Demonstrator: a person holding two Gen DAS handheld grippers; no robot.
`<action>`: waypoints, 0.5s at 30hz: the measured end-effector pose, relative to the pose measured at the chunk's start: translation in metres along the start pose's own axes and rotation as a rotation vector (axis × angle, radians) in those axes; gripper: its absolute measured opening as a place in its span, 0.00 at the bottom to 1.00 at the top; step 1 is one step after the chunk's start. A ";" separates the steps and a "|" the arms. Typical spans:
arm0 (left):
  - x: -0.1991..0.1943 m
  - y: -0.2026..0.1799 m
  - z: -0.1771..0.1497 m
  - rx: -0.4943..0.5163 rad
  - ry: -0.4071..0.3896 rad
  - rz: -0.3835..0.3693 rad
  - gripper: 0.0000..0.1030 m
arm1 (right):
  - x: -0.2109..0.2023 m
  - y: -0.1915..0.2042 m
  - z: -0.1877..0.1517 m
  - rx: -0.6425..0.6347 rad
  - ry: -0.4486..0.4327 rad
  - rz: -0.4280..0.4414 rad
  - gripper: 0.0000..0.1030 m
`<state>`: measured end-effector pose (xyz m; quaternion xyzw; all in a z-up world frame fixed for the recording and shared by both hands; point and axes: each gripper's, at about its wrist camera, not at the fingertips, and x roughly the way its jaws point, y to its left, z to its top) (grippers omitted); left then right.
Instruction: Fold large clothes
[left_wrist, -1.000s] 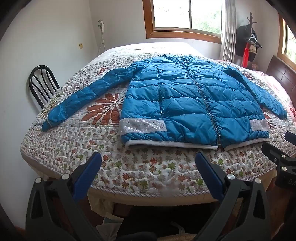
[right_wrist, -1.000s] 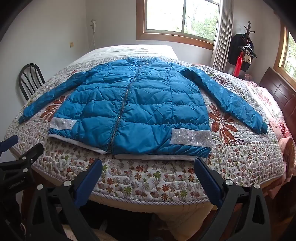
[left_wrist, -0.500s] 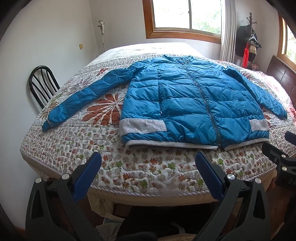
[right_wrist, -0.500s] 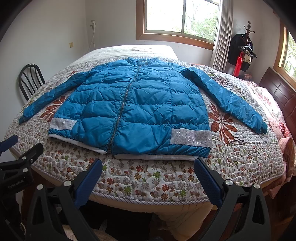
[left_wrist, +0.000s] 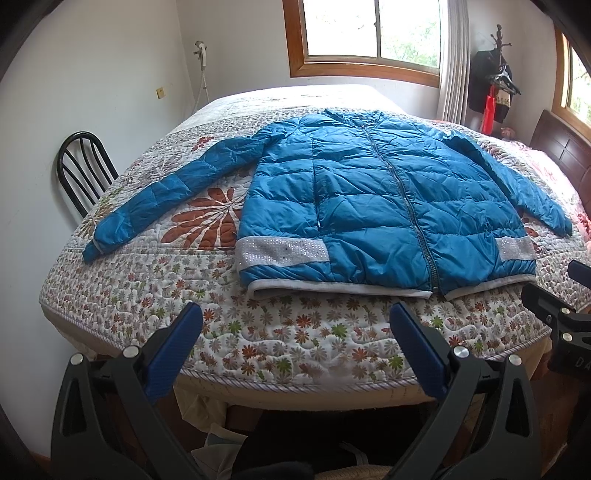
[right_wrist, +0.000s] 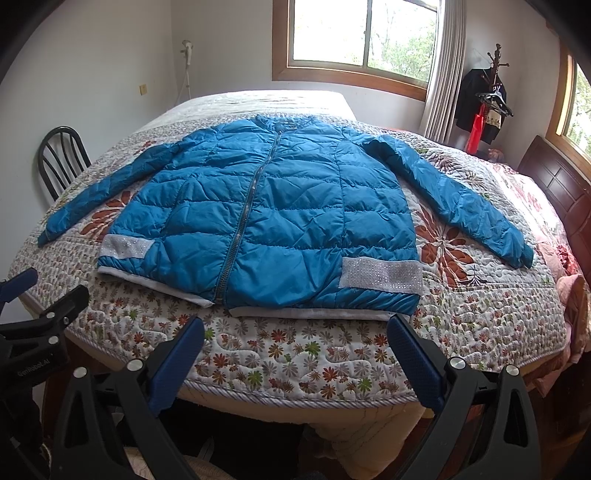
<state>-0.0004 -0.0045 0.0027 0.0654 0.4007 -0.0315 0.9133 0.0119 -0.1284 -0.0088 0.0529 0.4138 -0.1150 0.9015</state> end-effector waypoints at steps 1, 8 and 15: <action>0.001 0.000 0.000 0.000 0.000 0.000 0.97 | 0.000 -0.004 0.000 0.000 0.000 0.000 0.96; 0.000 0.000 -0.001 0.000 0.000 -0.001 0.97 | 0.001 -0.004 0.000 -0.001 0.000 0.001 0.96; 0.000 0.001 0.000 -0.005 -0.003 0.001 0.97 | 0.001 -0.005 0.001 -0.003 -0.001 0.001 0.96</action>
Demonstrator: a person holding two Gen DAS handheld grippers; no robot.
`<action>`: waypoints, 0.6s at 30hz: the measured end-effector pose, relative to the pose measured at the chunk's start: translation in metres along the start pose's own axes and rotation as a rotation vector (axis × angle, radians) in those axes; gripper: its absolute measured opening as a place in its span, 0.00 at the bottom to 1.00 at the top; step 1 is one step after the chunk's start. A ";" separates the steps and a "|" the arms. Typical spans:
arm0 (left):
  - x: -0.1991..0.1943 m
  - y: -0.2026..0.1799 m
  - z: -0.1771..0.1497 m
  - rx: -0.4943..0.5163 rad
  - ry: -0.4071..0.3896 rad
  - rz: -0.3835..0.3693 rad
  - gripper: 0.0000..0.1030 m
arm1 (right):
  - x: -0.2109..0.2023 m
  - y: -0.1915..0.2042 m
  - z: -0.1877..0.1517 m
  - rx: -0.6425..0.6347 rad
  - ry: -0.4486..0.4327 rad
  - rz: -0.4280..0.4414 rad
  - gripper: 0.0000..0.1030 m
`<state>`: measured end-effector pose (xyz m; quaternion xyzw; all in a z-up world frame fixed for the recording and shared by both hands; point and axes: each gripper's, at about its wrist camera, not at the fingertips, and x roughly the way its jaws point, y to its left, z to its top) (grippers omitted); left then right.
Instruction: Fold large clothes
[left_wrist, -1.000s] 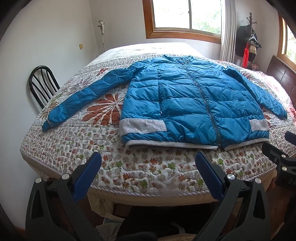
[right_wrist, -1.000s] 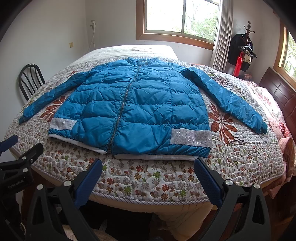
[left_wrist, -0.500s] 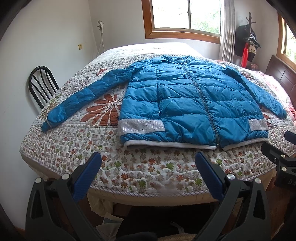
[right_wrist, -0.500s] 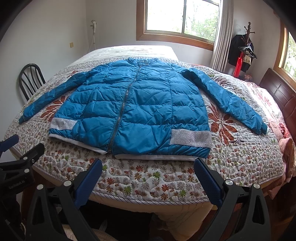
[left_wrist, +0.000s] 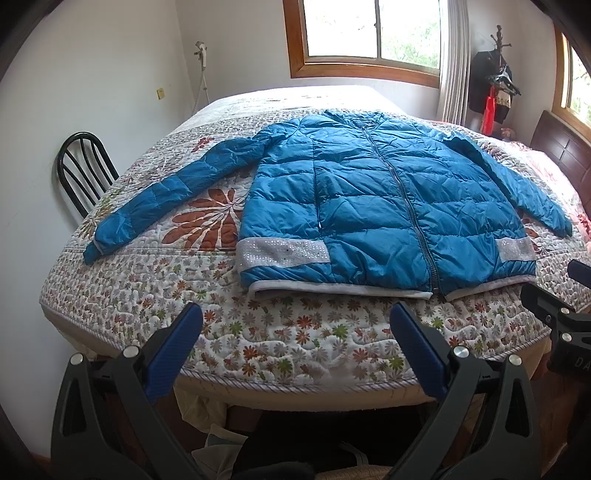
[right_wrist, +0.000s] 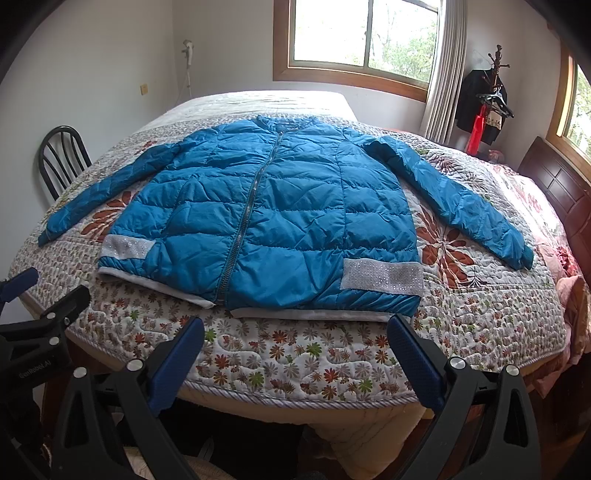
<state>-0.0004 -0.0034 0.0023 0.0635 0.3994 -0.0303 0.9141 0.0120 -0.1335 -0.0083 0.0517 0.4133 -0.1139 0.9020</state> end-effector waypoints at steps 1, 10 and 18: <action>0.000 0.000 0.000 -0.001 0.000 0.000 0.97 | 0.000 0.000 -0.001 0.000 0.001 0.001 0.96; 0.000 0.001 0.000 -0.001 0.000 -0.002 0.97 | -0.002 0.005 0.000 0.001 0.000 -0.004 0.96; 0.001 0.002 0.000 0.000 0.001 -0.001 0.97 | 0.000 0.003 0.000 0.000 0.002 0.000 0.96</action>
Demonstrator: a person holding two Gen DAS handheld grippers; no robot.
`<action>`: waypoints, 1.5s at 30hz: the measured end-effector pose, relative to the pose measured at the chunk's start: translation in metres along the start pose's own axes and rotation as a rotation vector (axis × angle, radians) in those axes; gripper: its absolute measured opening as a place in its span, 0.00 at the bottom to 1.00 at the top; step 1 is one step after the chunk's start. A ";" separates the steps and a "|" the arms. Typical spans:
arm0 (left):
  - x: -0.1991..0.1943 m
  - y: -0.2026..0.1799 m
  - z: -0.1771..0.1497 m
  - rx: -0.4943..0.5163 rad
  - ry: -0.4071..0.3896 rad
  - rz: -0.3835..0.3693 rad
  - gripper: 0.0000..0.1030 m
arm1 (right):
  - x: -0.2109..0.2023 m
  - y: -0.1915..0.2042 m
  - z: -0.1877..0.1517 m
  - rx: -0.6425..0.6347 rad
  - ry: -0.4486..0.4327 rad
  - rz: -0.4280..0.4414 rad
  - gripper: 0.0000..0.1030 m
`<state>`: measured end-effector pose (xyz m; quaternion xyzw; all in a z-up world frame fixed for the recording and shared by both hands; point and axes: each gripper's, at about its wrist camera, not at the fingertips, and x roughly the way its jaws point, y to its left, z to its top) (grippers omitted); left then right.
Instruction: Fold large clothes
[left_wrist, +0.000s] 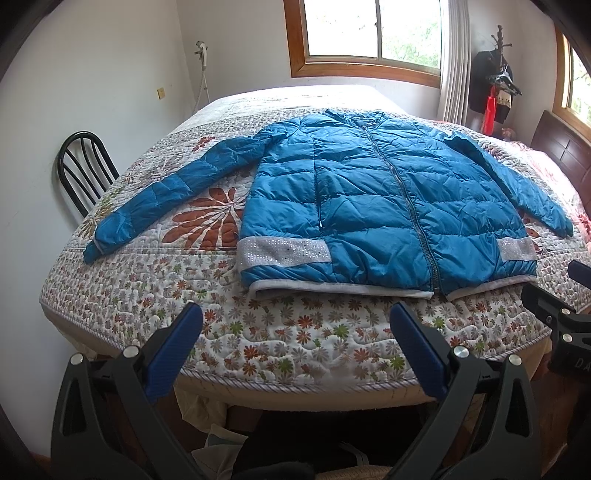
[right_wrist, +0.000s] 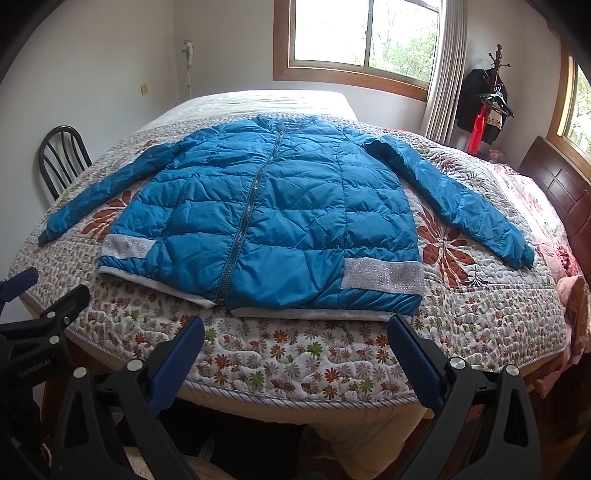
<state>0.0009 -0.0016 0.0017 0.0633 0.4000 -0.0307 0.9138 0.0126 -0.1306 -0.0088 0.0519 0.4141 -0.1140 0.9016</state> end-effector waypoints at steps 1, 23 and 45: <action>0.000 0.000 0.000 -0.001 -0.001 0.001 0.97 | 0.000 0.000 0.000 0.000 0.000 0.000 0.96; 0.007 0.003 0.001 -0.001 0.007 0.004 0.97 | 0.007 -0.002 0.002 0.002 0.009 0.003 0.96; 0.103 -0.028 0.151 -0.009 -0.035 -0.084 0.97 | 0.076 -0.219 0.095 0.333 0.063 -0.299 0.96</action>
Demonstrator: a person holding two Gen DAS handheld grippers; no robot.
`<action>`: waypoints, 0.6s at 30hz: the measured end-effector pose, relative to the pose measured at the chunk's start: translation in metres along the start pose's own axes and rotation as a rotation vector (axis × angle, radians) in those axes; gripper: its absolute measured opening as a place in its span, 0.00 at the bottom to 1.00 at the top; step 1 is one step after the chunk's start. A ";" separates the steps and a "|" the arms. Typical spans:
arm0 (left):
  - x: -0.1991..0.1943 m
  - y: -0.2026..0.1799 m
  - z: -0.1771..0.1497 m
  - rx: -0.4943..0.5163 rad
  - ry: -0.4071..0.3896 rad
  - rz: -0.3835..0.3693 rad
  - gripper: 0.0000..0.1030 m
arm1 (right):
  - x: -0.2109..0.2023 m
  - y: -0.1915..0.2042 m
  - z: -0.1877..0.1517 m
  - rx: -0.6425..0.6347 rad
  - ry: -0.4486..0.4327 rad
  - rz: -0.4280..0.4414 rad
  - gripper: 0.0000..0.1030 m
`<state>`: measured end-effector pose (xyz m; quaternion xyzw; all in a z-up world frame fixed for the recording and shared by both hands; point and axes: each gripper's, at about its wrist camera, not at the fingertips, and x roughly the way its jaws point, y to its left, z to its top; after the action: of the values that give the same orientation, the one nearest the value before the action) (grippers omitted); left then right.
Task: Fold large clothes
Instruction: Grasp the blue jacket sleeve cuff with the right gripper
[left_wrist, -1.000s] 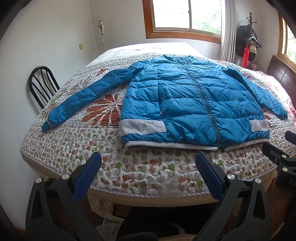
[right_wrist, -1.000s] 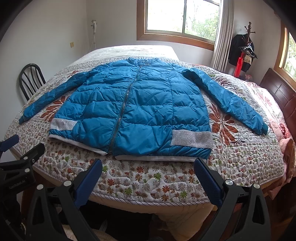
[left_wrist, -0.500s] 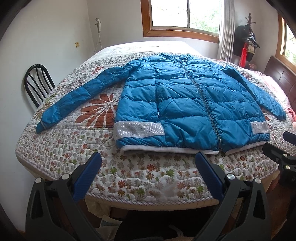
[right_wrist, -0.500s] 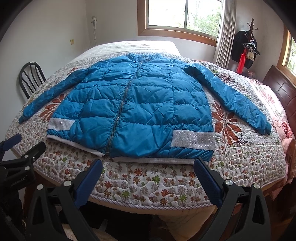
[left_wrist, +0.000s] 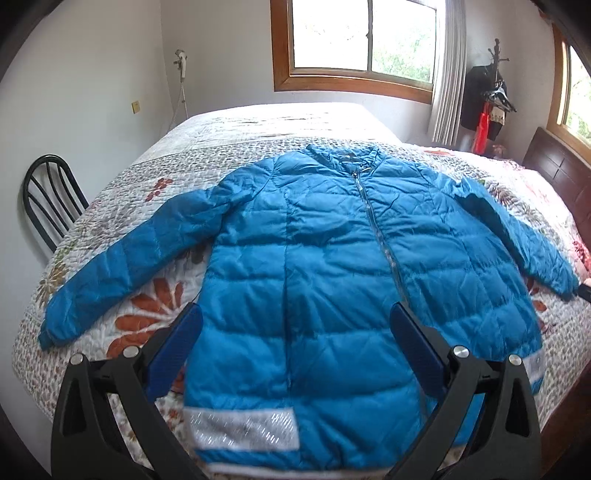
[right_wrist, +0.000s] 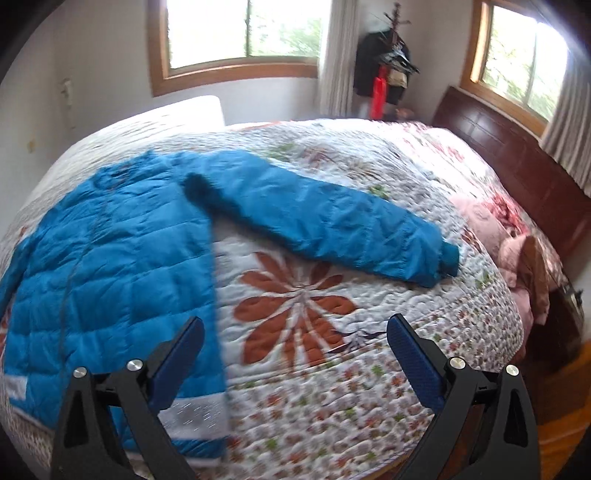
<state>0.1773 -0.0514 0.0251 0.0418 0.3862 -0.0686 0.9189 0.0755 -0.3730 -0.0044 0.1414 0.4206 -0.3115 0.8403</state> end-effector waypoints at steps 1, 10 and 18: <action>0.012 -0.006 0.015 -0.006 0.014 -0.007 0.97 | 0.015 -0.022 0.009 0.058 0.036 -0.021 0.96; 0.130 -0.095 0.092 0.046 0.156 -0.038 0.97 | 0.129 -0.156 0.028 0.440 0.305 -0.038 0.91; 0.203 -0.150 0.119 0.063 0.222 -0.081 0.96 | 0.175 -0.202 0.032 0.597 0.346 -0.015 0.88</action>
<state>0.3781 -0.2335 -0.0409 0.0625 0.4847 -0.1128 0.8651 0.0446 -0.6142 -0.1193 0.4286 0.4482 -0.3982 0.6759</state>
